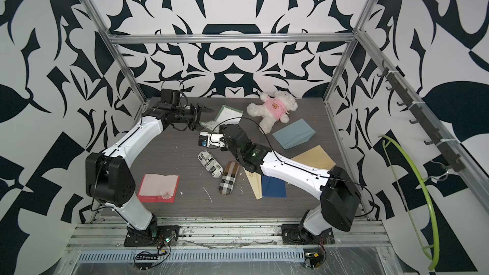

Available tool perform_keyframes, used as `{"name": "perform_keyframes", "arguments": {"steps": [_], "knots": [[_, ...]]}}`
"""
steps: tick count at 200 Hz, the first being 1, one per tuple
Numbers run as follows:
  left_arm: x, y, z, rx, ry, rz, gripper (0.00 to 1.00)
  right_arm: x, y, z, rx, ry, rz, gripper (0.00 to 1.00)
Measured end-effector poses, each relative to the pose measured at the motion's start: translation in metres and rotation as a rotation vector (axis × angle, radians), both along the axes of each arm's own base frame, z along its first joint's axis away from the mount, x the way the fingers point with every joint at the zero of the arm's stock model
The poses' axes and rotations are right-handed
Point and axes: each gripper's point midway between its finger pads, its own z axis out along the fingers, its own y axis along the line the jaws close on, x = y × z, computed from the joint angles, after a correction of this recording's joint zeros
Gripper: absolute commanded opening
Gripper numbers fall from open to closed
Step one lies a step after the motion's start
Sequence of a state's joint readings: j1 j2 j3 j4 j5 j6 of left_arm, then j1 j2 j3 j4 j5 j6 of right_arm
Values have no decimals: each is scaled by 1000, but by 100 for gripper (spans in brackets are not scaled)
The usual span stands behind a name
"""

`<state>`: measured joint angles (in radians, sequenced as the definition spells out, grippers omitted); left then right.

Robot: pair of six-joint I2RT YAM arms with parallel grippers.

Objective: Take the letter paper out of the envelope
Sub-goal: Unfold the letter paper.

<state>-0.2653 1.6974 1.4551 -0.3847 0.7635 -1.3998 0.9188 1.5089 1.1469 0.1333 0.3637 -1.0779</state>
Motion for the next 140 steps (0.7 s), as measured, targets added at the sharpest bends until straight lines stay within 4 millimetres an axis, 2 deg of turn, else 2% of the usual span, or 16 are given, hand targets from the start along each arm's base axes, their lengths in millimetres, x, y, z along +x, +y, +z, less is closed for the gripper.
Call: {"name": "perform_keyframes", "arguments": {"steps": [22, 62, 110, 130, 140], "knots": [[2, -4, 2, -25, -14, -5, 29, -1, 3, -1, -4, -3, 6, 0], [4, -7, 5, -55, -29, -9, 0, 0, 3, 4, 15, -19, -4, 0], [9, -11, 18, -89, -92, -17, 0, 1, 2, 6, 38, -12, -22, 1], [13, -14, 27, -107, -145, -24, 0, 3, 1, 11, 87, 11, -55, 17], [17, -14, 32, -111, -184, -18, 0, 3, -1, 14, 124, 42, -74, 31]]}}
